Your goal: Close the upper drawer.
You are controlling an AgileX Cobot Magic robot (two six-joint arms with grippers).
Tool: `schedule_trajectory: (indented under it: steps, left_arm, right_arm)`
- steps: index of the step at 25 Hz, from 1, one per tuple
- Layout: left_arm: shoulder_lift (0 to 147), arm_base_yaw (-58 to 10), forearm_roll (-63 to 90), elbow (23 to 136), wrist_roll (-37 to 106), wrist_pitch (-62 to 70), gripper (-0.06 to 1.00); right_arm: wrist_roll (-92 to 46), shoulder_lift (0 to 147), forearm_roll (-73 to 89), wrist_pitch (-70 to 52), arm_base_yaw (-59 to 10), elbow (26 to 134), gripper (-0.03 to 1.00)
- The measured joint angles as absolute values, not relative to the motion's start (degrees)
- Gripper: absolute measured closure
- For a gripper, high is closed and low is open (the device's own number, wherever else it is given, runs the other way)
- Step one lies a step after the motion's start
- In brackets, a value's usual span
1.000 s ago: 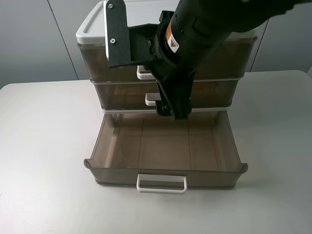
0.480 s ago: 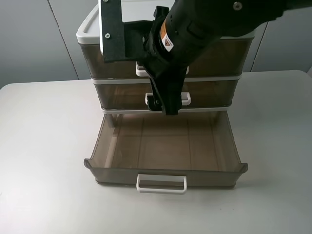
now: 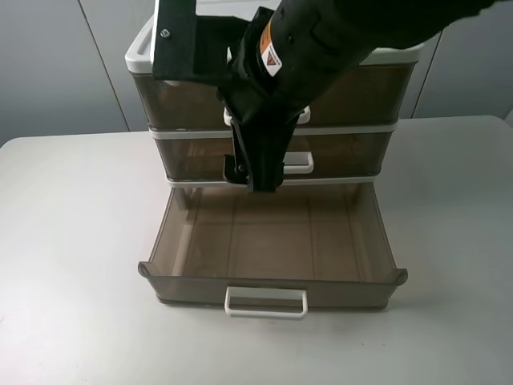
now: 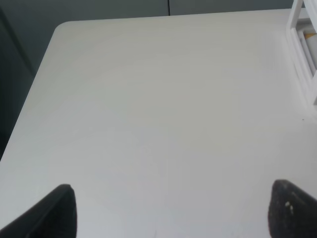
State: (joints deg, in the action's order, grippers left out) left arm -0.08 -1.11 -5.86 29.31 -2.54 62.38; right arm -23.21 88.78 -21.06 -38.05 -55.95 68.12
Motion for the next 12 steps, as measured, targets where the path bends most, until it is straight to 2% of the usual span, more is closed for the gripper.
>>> schedule_trajectory:
  steps: [8,12]
  left_arm:
    - [-0.1,-1.1,-5.9,29.3,-2.5,62.4,0.20]
    - [-0.1,-1.1,-5.9,29.3,-2.5,62.4,0.20]
  right_arm:
    - [-14.2,77.4,-12.1,-49.7,-57.6,67.9,0.27]
    - [-10.3,69.7,-11.3,-55.7,-57.6,64.2,0.27]
